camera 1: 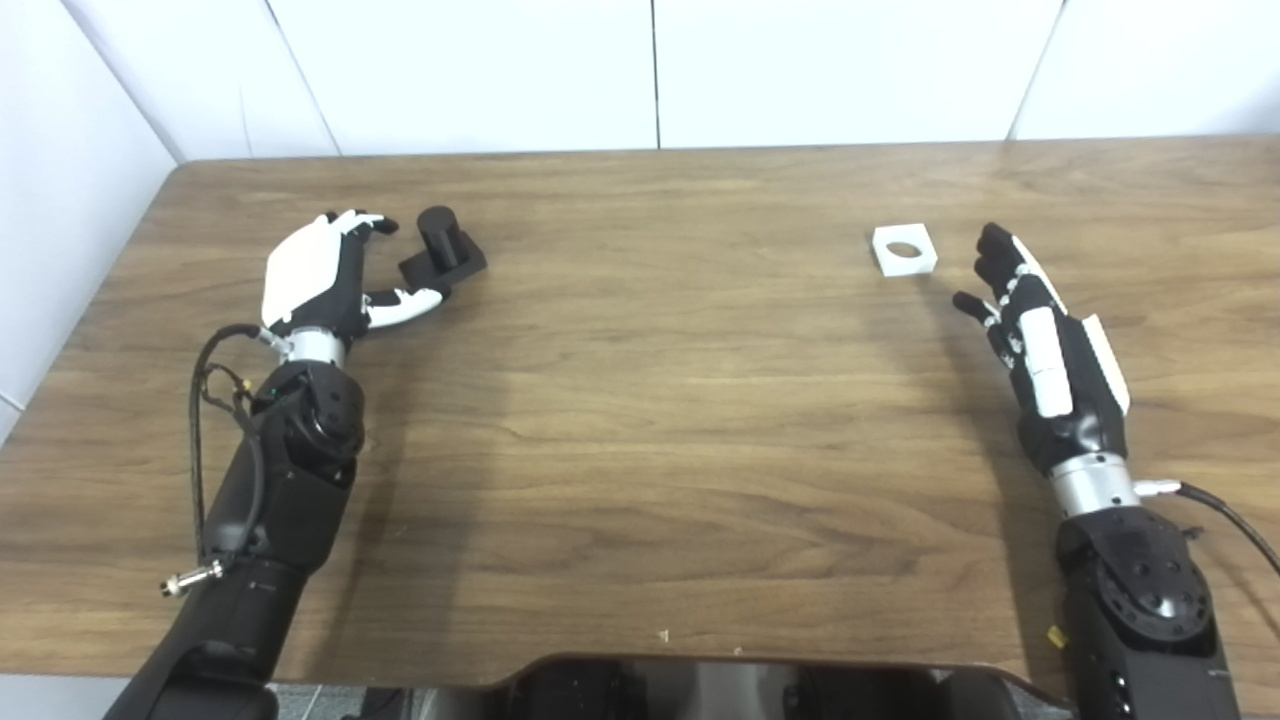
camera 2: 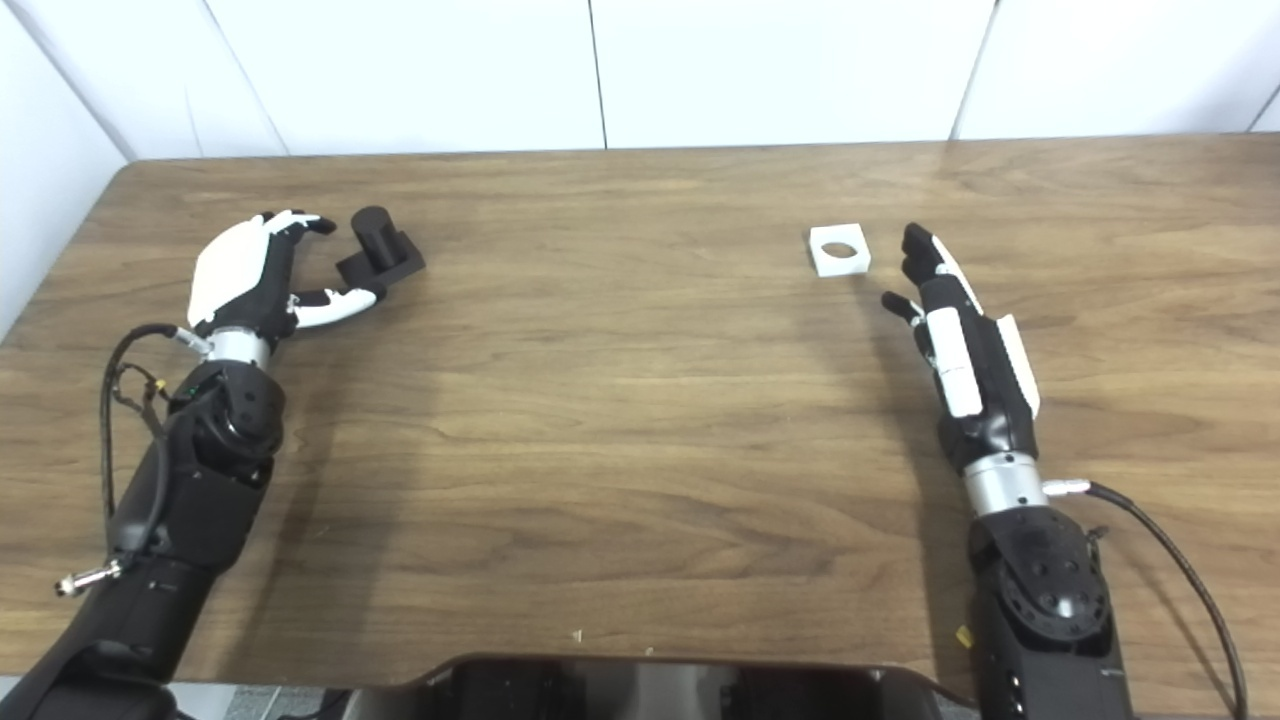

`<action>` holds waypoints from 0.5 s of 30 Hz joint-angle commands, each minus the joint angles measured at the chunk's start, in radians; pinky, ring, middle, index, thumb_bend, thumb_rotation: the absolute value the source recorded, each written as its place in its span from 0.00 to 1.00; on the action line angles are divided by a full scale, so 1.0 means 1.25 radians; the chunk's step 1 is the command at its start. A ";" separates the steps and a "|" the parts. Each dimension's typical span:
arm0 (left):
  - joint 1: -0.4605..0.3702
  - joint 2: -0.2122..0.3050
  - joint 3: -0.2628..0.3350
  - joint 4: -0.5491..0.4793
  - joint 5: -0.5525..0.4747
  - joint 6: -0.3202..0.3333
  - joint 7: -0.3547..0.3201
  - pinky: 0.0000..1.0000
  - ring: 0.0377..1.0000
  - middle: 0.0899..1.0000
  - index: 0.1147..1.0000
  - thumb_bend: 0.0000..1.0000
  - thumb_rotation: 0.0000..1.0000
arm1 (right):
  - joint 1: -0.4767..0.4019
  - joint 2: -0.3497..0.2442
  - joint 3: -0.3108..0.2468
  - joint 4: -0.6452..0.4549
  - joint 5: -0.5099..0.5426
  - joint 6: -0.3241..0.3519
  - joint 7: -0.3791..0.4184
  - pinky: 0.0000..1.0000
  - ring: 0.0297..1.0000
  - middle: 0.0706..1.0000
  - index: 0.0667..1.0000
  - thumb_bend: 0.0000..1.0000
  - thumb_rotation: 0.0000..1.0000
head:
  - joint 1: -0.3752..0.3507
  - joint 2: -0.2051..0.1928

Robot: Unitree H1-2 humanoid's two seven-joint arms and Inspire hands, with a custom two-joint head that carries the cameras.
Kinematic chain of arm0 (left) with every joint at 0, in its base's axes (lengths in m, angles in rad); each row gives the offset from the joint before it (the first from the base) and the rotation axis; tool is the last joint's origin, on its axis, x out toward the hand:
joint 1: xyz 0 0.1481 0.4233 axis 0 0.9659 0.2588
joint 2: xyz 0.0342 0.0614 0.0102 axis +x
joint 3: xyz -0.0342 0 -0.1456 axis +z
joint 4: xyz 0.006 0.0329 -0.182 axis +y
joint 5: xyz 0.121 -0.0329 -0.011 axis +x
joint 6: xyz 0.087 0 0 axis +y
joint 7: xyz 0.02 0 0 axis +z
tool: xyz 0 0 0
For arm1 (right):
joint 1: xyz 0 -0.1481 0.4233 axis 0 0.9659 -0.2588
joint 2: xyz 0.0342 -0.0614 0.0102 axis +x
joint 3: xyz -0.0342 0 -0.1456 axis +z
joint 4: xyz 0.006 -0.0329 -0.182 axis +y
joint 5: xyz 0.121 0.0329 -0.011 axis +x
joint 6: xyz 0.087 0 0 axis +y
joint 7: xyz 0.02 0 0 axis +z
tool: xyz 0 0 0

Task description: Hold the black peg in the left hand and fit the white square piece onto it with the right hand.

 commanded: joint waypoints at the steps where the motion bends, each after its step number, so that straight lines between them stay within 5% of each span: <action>1: -0.050 0.028 -0.001 -0.008 -0.003 -0.017 0.008 0.96 0.98 0.92 0.74 0.71 0.39 | 0.062 0.036 0.007 0.042 0.006 -0.008 -0.016 0.87 0.97 0.95 0.93 0.65 0.95 | 0.001 0.001; 15: -0.046 0.018 -0.030 -0.037 -0.013 -0.009 -0.014 0.98 0.99 0.91 0.68 0.71 0.31 | 0.073 0.041 0.008 0.032 0.003 -0.004 -0.024 0.86 0.96 0.95 0.92 0.68 0.95 | 0.000 0.014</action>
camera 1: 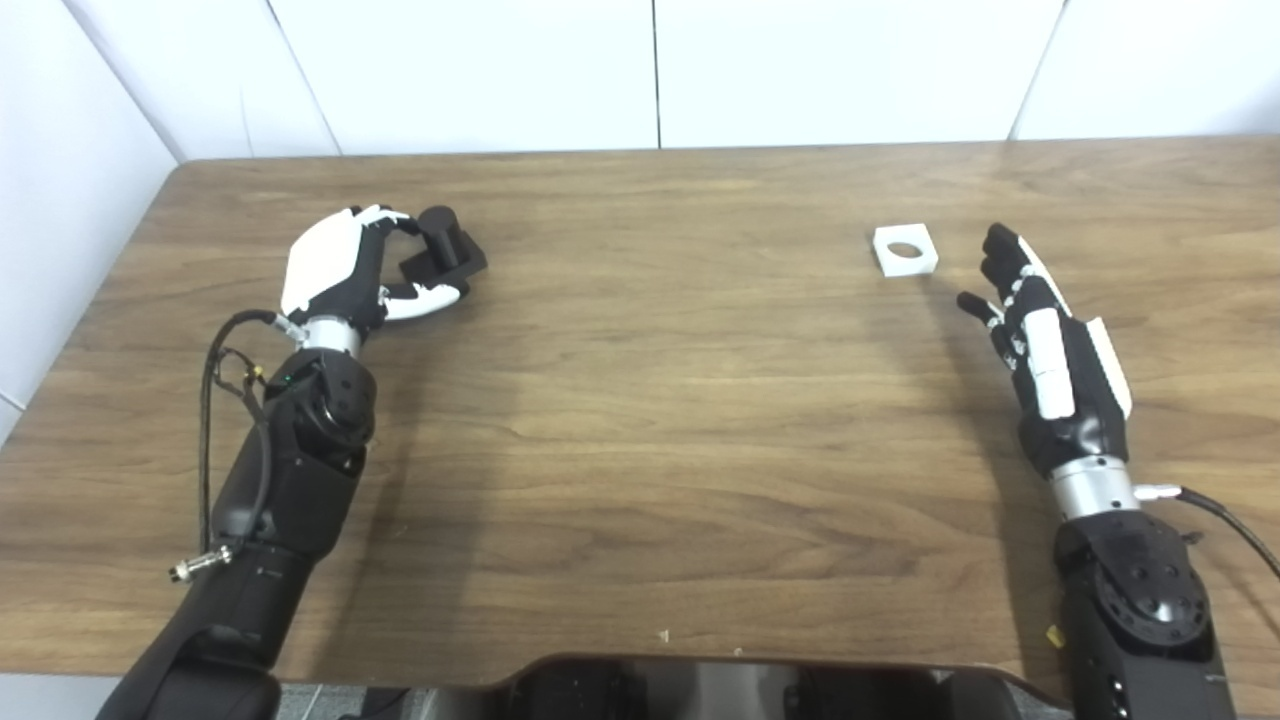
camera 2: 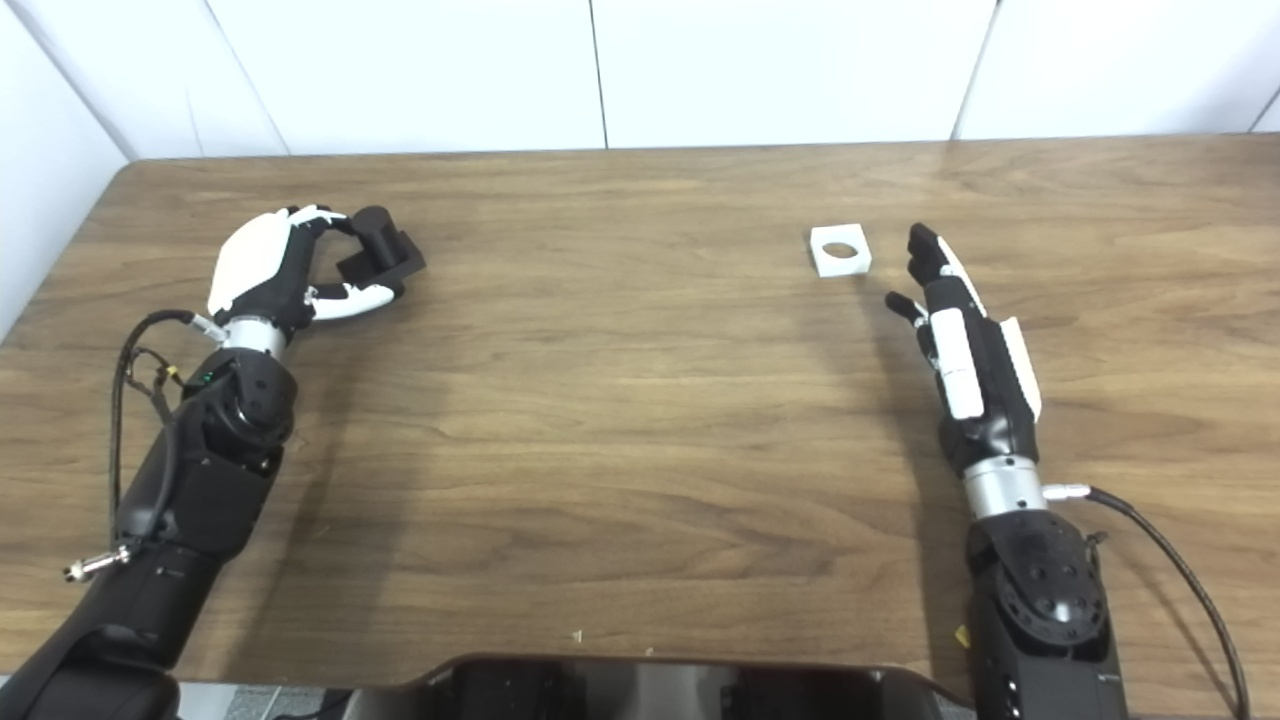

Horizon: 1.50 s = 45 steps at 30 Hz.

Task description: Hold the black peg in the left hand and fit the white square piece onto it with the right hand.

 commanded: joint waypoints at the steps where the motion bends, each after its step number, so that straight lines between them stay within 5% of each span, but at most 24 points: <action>1: -0.027 0.014 0.001 -0.035 0.000 -0.007 0.008 0.98 0.99 0.91 0.66 0.71 0.29 | 0.066 0.034 0.010 0.039 0.008 -0.002 -0.010 0.86 0.96 0.94 0.92 0.67 0.95 | 0.001 0.001; 12: -0.001 0.015 -0.012 -0.056 0.010 -0.010 0.011 0.98 0.99 0.90 0.56 0.71 0.20 | 0.069 0.033 0.014 0.025 0.010 0.012 -0.009 0.87 0.97 0.96 0.93 0.69 0.95 | 0.001 0.013; 14: 0.003 0.013 -0.009 -0.056 0.004 -0.014 0.014 0.99 0.99 0.90 0.46 0.57 0.11 | 0.069 0.032 0.015 0.025 0.008 0.012 -0.010 0.87 0.97 0.95 0.93 0.69 0.95 | 0.000 0.014; 16: 0.006 0.010 -0.003 -0.058 -0.008 -0.020 0.016 0.98 0.99 0.89 0.43 0.53 0.08 | 0.070 0.032 0.016 0.022 0.010 0.015 -0.008 0.87 0.97 0.95 0.94 0.70 0.95 | 0.000 0.016; 30: 0.020 0.000 0.006 -0.058 -0.035 -0.056 0.032 0.91 0.97 0.87 0.42 0.52 0.06 | 0.072 0.025 0.018 0.013 0.013 0.022 -0.002 0.86 0.96 0.95 0.94 0.70 0.95 | 0.003 0.022; 45: 0.056 -0.021 -0.001 -0.113 -0.043 -0.039 0.019 0.89 0.97 0.86 0.42 0.52 0.06 | 0.061 0.015 0.025 0.010 0.006 0.040 0.003 0.87 0.97 0.96 0.95 0.68 0.96 | -0.002 0.030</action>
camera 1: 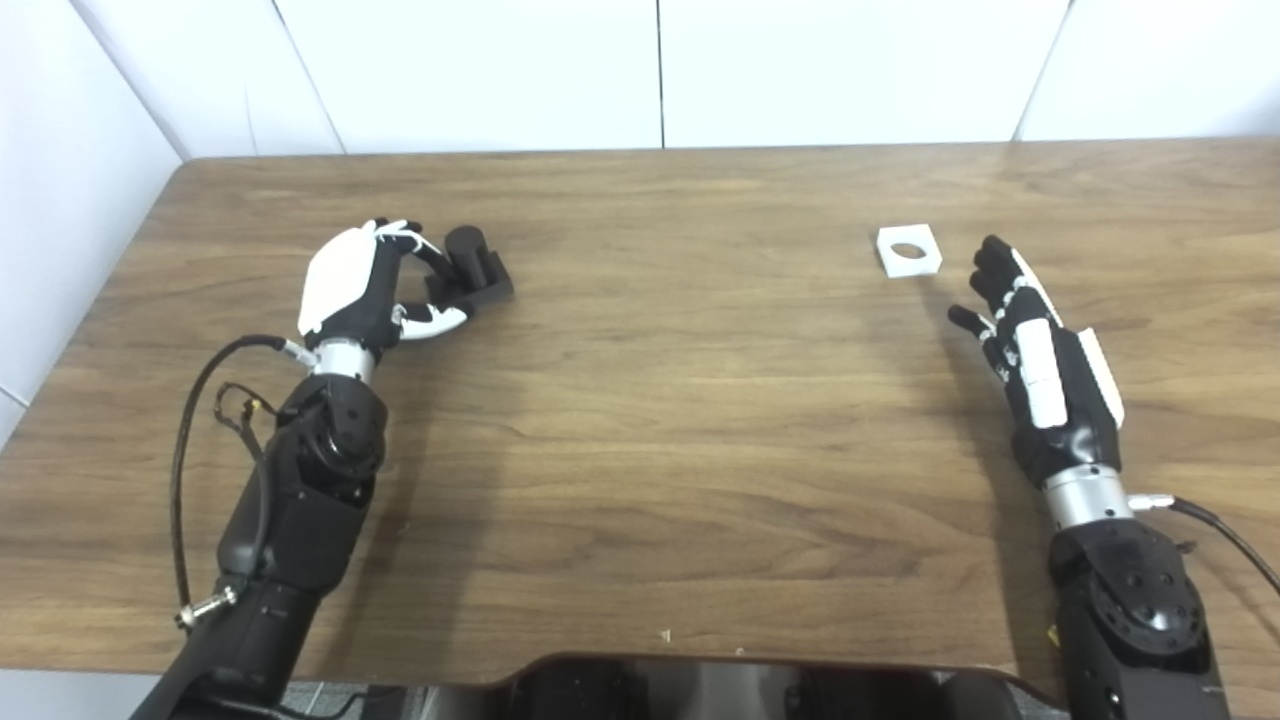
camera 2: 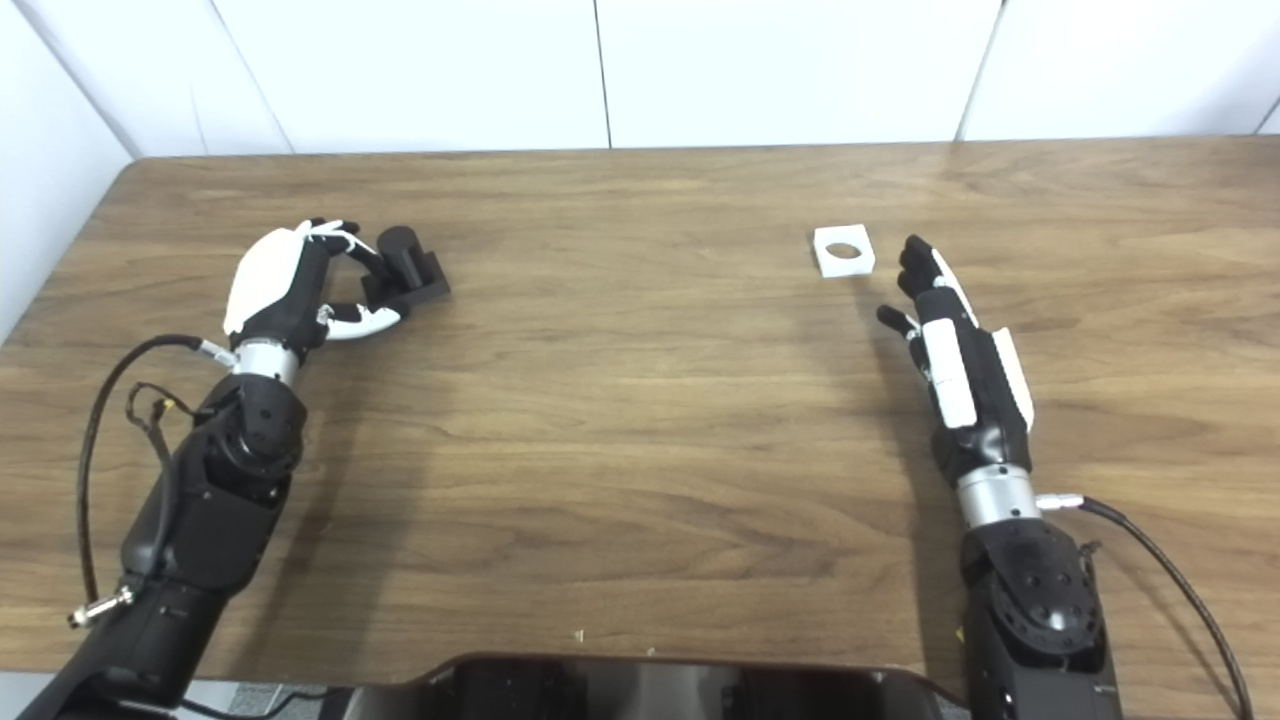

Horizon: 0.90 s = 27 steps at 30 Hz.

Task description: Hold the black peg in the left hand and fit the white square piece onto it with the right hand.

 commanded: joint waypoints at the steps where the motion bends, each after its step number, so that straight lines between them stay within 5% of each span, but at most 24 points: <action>1: -0.009 0.006 -0.008 -0.025 0.011 -0.012 0.006 0.89 0.96 0.86 0.42 0.52 0.06 | 0.045 0.012 0.011 0.034 0.006 -0.001 0.006 0.87 0.97 0.96 0.95 0.68 0.95 | 0.000 0.001; 27: 0.187 -0.091 -0.162 -0.261 0.133 -0.028 -0.016 0.91 0.96 0.86 0.42 0.52 0.07 | 0.048 0.006 0.022 0.015 -0.002 0.027 0.012 0.89 0.98 0.98 0.97 0.69 0.97 | -0.024 0.007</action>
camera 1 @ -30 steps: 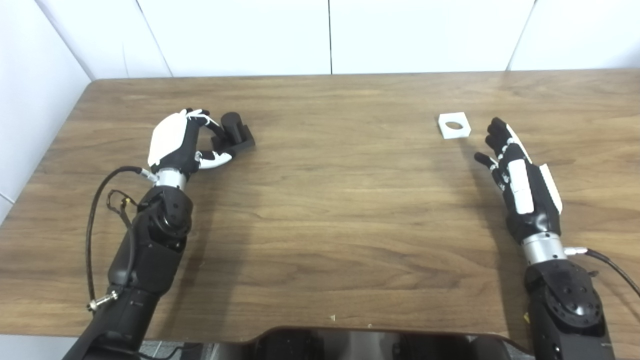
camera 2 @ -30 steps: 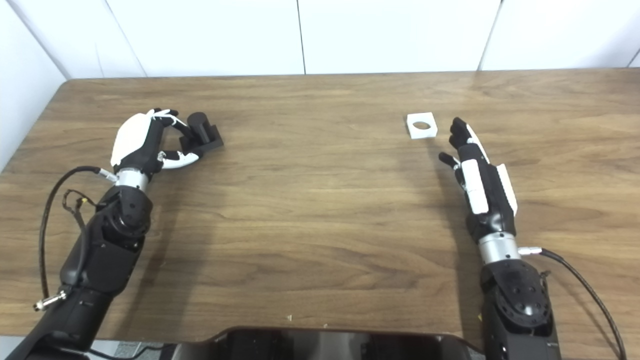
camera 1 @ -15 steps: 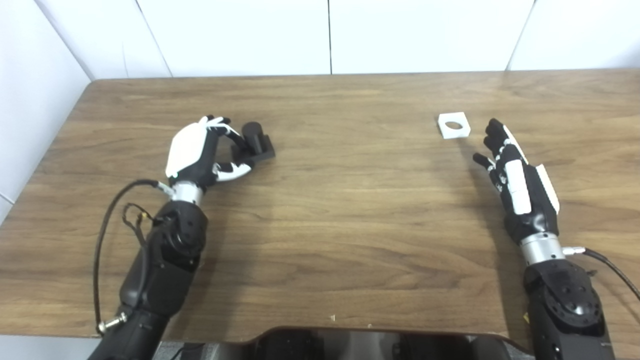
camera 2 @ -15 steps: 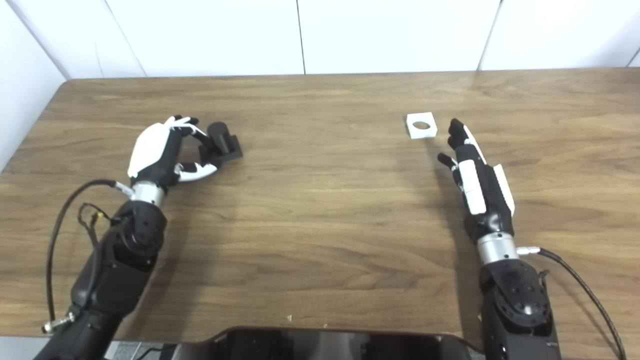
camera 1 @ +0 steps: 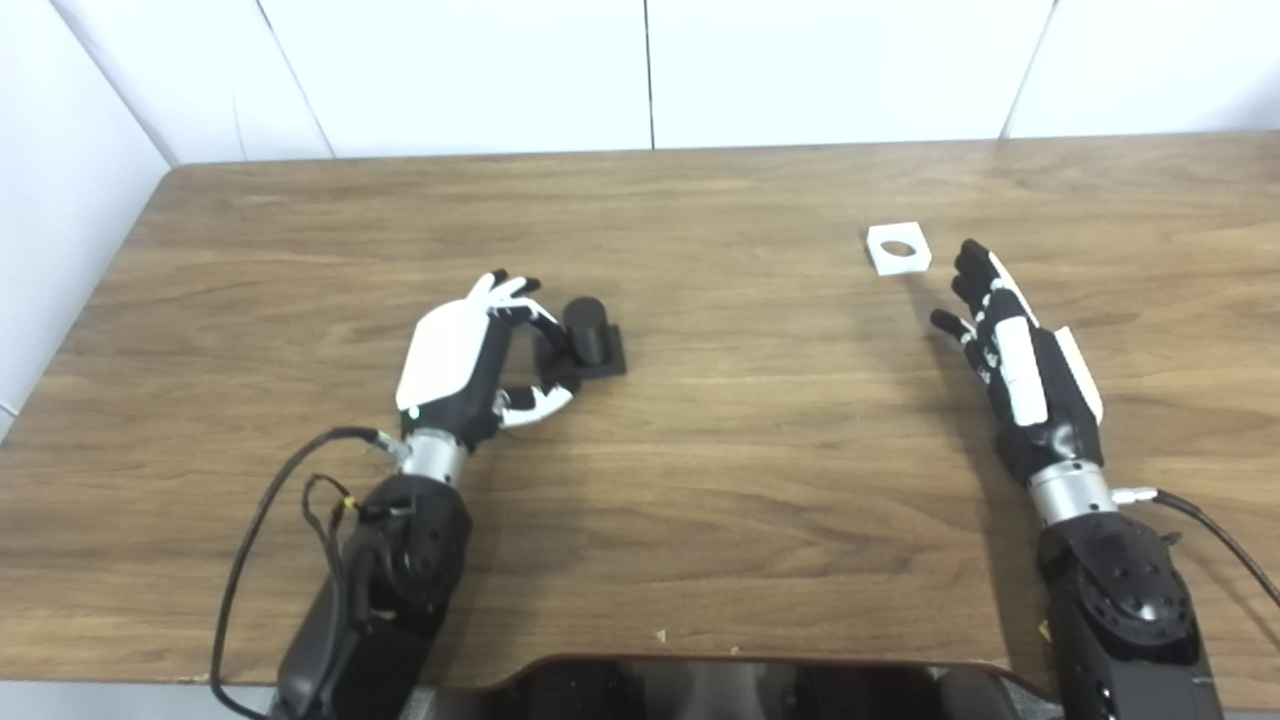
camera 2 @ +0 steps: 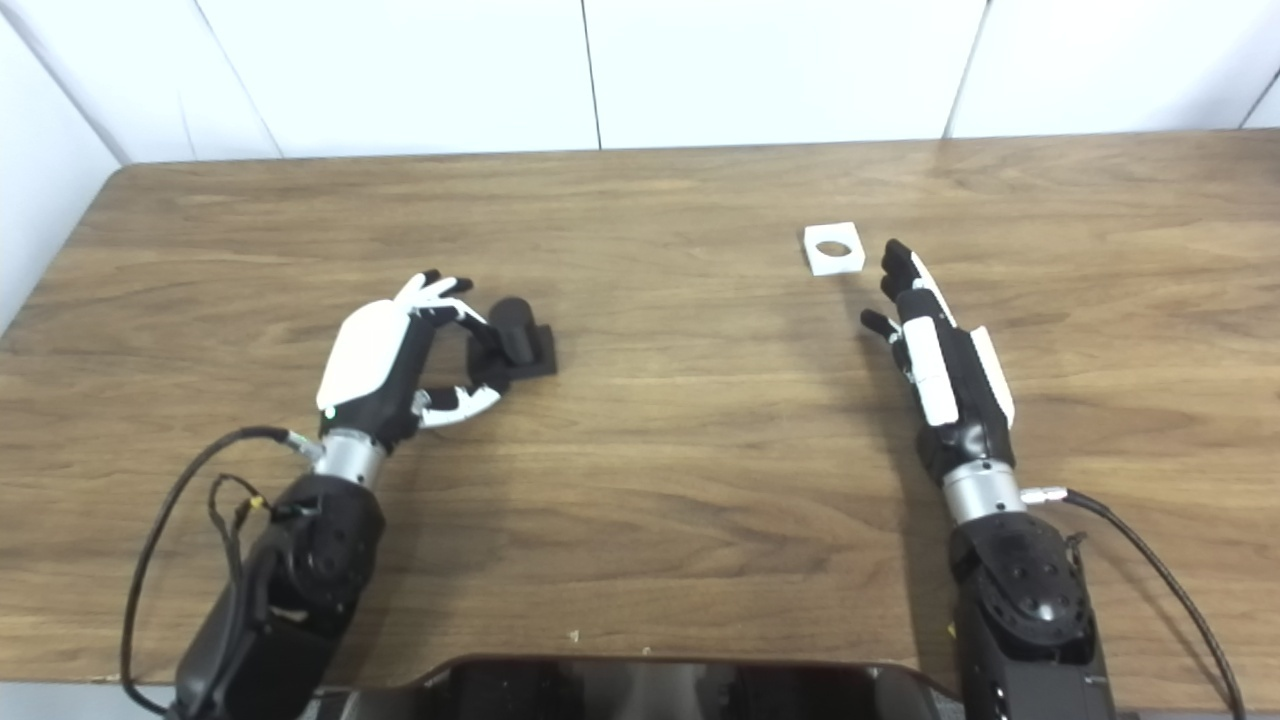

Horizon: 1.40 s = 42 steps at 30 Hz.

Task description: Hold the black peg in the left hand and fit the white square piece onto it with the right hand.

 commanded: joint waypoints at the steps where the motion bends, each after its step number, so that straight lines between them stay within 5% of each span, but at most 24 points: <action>1: 0.022 -0.008 -0.023 -0.020 0.022 -0.010 -0.013 0.91 0.96 0.86 0.42 0.52 0.07 | 0.046 0.009 0.013 0.018 0.004 0.003 0.007 0.89 0.98 0.98 0.97 0.69 0.97 | 0.000 0.001; 26: 0.196 -0.081 -0.104 -0.144 0.065 -0.043 -0.059 0.94 0.98 0.89 0.43 0.51 0.07 | 0.049 0.028 0.021 0.006 0.003 0.013 -0.004 0.91 0.98 0.96 0.95 0.65 0.96 | -0.019 0.016; 42: 0.195 -0.089 -0.096 -0.138 0.064 -0.045 -0.069 0.97 0.98 0.88 0.43 0.51 0.07 | 0.043 0.024 0.021 0.014 0.001 0.006 -0.002 0.92 0.99 0.97 0.96 0.69 0.96 | -0.015 0.016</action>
